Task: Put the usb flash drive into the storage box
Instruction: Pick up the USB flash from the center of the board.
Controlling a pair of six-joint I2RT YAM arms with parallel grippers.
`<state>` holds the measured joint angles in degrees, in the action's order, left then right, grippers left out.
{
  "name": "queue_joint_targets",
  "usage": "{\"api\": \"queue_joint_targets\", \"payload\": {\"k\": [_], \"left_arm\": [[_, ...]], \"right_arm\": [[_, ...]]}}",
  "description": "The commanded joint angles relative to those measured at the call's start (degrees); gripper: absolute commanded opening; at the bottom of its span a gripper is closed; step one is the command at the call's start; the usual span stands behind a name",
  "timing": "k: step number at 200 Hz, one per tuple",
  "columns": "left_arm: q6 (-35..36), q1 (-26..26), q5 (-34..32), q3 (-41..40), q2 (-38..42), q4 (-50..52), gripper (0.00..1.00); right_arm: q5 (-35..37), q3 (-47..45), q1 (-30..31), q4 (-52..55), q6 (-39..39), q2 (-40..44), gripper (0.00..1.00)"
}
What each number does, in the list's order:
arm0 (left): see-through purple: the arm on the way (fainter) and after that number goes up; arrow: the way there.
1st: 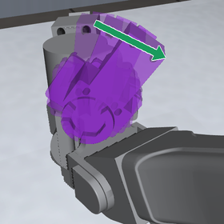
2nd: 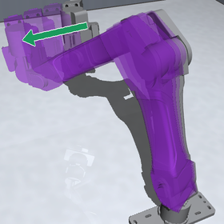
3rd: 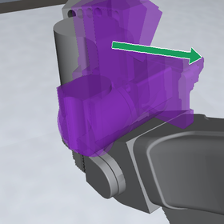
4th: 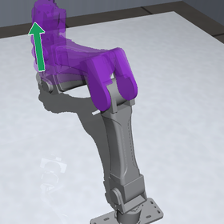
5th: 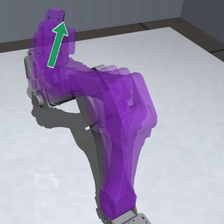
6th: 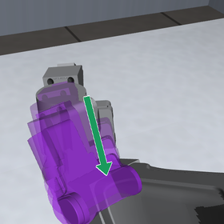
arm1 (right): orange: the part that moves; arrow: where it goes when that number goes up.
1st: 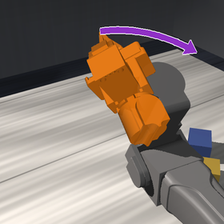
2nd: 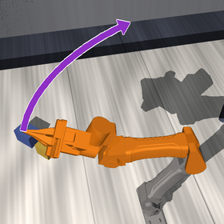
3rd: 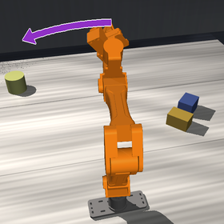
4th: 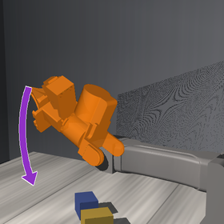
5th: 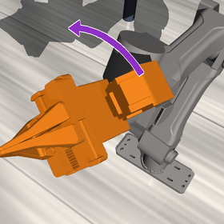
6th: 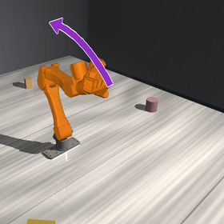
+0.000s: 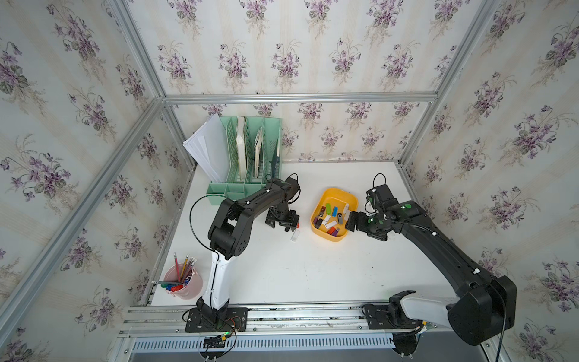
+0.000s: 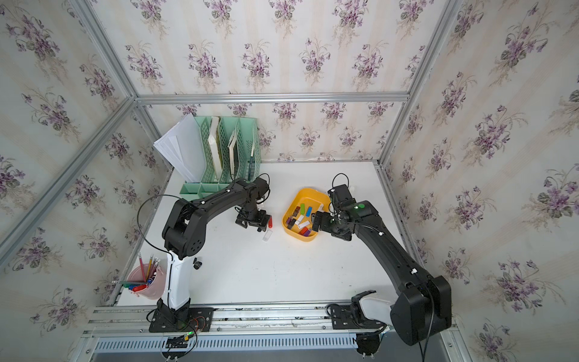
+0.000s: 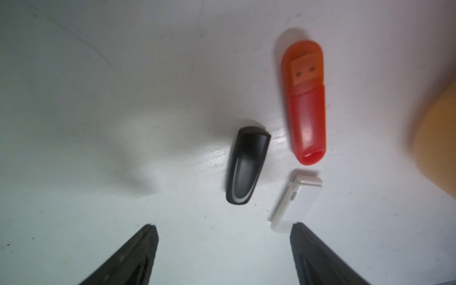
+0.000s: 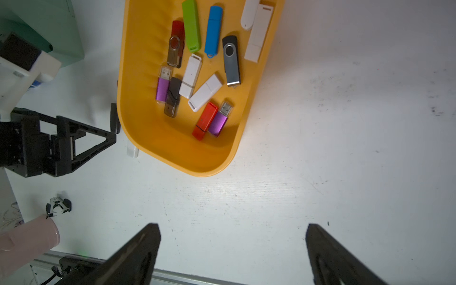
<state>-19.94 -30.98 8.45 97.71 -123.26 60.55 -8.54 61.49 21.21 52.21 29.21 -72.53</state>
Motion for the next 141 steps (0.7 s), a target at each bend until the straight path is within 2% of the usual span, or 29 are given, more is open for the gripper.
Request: {"api": "queue_joint_targets", "payload": {"k": [1,28,65,141], "left_arm": [[1.1,-0.04,-1.85,0.0,0.25,-1.92,0.88],[1.86,0.02,-2.6,0.19,-0.04,-3.9,0.76],[2.41,0.12,-2.93,1.11,-2.11,-3.95,0.68],[2.05,-0.16,-4.09,-0.33,-2.37,-7.38,0.64]], "right_arm": [[0.43,0.29,1.39,-0.87,1.79,-0.5,0.96],[0.62,0.24,2.43,-1.47,2.41,-0.59,0.96],[0.45,0.52,3.01,-1.73,2.74,-0.6,0.95],[0.84,0.41,6.32,-3.34,4.27,-1.82,0.94]]}}
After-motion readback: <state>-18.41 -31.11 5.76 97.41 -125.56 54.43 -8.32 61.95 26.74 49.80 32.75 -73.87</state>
